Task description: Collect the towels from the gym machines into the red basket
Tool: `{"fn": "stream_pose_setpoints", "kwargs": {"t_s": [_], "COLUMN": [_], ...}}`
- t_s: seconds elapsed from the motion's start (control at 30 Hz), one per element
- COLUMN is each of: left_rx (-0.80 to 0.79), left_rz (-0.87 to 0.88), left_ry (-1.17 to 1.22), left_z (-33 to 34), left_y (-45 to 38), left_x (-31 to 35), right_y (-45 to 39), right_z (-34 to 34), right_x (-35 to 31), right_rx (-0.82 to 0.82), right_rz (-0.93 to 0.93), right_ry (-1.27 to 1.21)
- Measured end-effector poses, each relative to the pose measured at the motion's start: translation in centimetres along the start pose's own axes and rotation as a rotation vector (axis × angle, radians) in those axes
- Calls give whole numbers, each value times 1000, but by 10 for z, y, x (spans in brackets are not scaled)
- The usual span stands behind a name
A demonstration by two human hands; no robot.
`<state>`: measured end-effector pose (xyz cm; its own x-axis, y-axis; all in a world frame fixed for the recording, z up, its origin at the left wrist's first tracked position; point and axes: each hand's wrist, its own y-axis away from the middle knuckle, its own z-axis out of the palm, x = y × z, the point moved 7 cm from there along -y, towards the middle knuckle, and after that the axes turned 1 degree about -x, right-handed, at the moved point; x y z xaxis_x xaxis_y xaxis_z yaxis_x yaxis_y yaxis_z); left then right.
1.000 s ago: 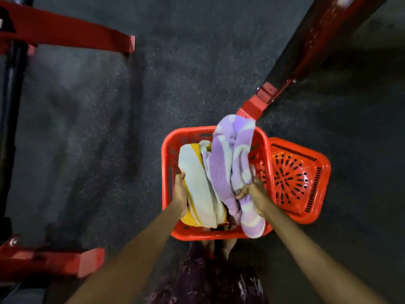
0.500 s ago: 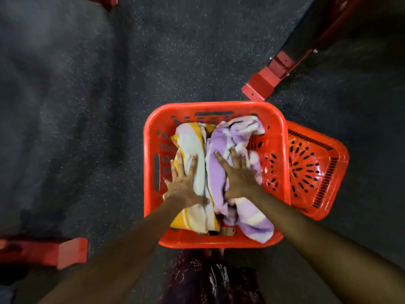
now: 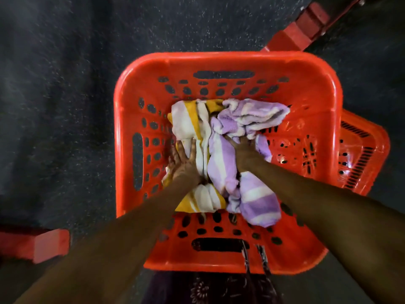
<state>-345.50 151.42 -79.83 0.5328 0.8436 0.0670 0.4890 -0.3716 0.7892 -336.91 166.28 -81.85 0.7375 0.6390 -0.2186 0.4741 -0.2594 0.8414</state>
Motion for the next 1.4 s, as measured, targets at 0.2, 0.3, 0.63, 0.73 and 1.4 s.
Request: {"fn": "stream_pose_setpoints", "kwargs": {"t_s": [0.2, 0.3, 0.63, 0.73, 1.4], "left_rx": [-50, -108, -30, 80, 498], "left_rz": [-43, -47, 139, 134, 412], "left_ry": [15, 67, 591, 940, 1416], "left_z": [-8, -25, -180, -250, -571], "left_y": [9, 33, 145, 188, 514], "left_x": [2, 0, 34, 47, -21], "right_y": [24, 48, 178, 234, 587], "right_z": [-13, -23, -146, -208, -459], "right_x": [-12, -18, -61, -91, -306], "right_rx": [-5, -46, 157, 254, 506], "right_rz": [19, 31, -22, -50, -588], "right_ry": [16, 6, -571, -818, -912]}}
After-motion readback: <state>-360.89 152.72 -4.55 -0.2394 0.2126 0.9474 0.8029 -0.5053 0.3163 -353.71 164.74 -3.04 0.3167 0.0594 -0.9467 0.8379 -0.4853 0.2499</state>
